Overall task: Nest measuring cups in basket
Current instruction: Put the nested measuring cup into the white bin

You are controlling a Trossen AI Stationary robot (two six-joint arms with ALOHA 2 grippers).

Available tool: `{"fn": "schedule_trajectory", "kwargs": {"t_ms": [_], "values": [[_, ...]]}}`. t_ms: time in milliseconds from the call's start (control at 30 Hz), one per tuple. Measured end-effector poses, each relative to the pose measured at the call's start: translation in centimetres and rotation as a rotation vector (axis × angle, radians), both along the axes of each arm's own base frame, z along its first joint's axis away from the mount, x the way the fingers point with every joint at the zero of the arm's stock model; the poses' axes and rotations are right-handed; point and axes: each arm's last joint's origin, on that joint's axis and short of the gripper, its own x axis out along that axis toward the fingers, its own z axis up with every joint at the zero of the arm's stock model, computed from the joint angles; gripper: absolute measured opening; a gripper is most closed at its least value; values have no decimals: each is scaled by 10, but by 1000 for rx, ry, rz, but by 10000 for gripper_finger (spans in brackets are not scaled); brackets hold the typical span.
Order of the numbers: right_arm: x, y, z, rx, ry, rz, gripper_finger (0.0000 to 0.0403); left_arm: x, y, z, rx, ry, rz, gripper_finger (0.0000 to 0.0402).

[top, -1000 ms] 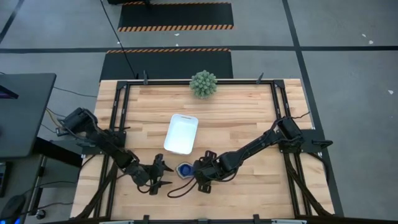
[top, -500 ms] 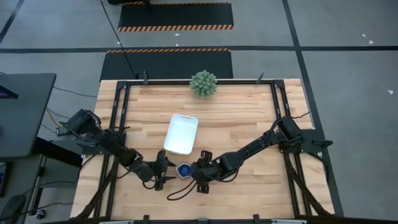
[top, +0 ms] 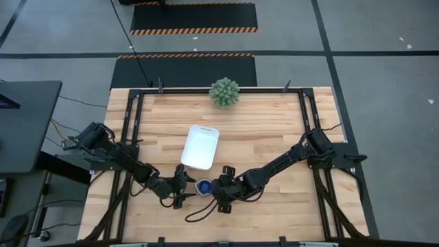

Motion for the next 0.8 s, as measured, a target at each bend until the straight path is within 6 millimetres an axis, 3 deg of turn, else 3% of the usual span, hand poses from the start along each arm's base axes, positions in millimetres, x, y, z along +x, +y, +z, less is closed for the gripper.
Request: {"fn": "schedule_trajectory", "kwargs": {"t_ms": [467, 800], "values": [[-4, -1, -12, 5, -52, -26, 187, -1, 0, 0, 4, 25, -48, 265], [-2, 0, -13, -22, -56, 10, 181, -10, 3, 20, 6, 59, -82, 265]]}}
